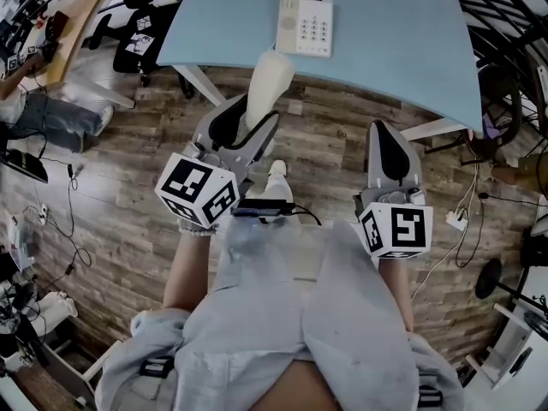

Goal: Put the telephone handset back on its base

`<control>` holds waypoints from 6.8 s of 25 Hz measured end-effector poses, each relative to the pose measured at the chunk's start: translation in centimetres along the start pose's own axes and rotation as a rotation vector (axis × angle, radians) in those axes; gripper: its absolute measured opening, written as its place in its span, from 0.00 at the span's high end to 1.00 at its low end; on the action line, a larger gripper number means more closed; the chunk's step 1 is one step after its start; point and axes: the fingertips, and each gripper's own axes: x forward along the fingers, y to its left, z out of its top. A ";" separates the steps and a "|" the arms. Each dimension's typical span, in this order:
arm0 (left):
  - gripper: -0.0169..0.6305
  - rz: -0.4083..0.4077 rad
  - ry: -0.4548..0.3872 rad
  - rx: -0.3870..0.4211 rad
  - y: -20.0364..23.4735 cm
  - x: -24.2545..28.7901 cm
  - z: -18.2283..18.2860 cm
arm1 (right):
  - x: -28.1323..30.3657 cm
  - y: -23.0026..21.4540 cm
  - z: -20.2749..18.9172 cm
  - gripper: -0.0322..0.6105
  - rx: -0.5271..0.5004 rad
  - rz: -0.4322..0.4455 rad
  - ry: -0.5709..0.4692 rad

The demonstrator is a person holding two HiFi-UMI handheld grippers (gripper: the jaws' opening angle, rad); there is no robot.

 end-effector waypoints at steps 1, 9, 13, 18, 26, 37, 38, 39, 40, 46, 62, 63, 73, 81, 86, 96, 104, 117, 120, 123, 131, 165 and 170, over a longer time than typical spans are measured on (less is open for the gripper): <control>0.65 -0.004 0.004 -0.003 0.5 0.4 0.2 | 0.6 -0.1 0.1 0.94 0.000 -0.004 0.002; 0.65 -0.025 0.014 -0.015 4.6 3.7 1.7 | 5.6 -0.3 0.9 0.94 -0.016 -0.013 0.037; 0.65 -0.036 0.015 -0.021 6.6 5.3 2.5 | 7.9 -0.6 1.0 0.94 -0.013 -0.027 0.040; 0.65 -0.055 0.027 -0.035 8.8 7.1 2.9 | 11.0 -0.8 1.4 0.94 -0.014 -0.043 0.051; 0.65 -0.085 0.040 -0.069 10.7 9.3 2.5 | 14.5 -1.2 1.7 0.94 -0.033 -0.055 0.068; 0.65 -0.116 0.062 -0.090 12.3 10.7 2.2 | 16.2 -1.1 1.4 0.94 -0.025 -0.083 0.077; 0.65 -0.118 0.064 -0.091 12.3 10.8 2.2 | 16.2 -1.1 1.4 0.94 -0.027 -0.081 0.082; 0.65 -0.118 0.065 -0.091 12.3 10.8 2.2 | 16.2 -1.1 1.4 0.94 -0.027 -0.080 0.085; 0.65 -0.118 0.064 -0.093 12.4 10.9 2.3 | 16.3 -1.0 1.4 0.94 -0.028 -0.079 0.086; 0.65 -0.113 0.056 -0.101 12.4 11.4 2.9 | 16.6 -1.5 1.2 0.94 -0.020 -0.073 0.084; 0.65 -0.023 0.058 -0.100 12.6 13.5 3.3 | 19.3 -4.0 0.8 0.94 -0.001 0.007 0.090; 0.65 -0.016 0.058 -0.105 12.7 13.7 3.4 | 19.4 -4.1 0.8 0.94 -0.005 0.015 0.096; 0.65 0.047 0.070 -0.139 13.4 15.9 2.8 | 21.0 -5.9 0.2 0.94 0.010 0.053 0.101; 0.65 0.092 0.089 -0.168 14.1 17.4 1.9 | 22.2 -7.1 -0.4 0.94 0.020 0.081 0.115; 0.65 0.130 0.101 -0.179 14.5 18.5 1.2 | 22.8 -7.7 -1.0 0.94 0.026 0.102 0.125; 0.65 0.200 0.132 -0.202 15.4 20.4 0.0 | 24.1 -8.8 -1.7 0.94 0.024 0.146 0.150; 0.65 0.241 0.160 -0.211 16.5 22.1 -1.1 | 25.2 -10.1 -2.1 0.94 0.016 0.165 0.156; 0.65 0.299 0.198 -0.234 18.0 25.2 -3.0 | 26.3 -11.4 -2.4 0.94 0.017 0.186 0.164; 0.65 0.317 0.207 -0.250 18.3 25.8 -3.6 | 26.4 -11.7 -2.5 0.94 0.020 0.183 0.165; 0.65 0.332 0.221 -0.262 18.7 26.5 -4.4 | 26.6 -11.8 -2.6 0.94 0.013 0.190 0.177; 0.65 0.367 0.247 -0.291 19.9 27.9 -6.2 | 26.8 -12.4 -3.3 0.94 0.024 0.183 0.187; 0.65 0.476 0.409 -0.223 23.2 31.2 -11.4 | 27.5 -13.7 -5.4 0.94 0.057 0.161 0.261; 0.65 0.495 0.429 -0.202 23.2 31.3 -11.6 | 27.5 -13.4 -5.4 0.94 0.056 0.161 0.265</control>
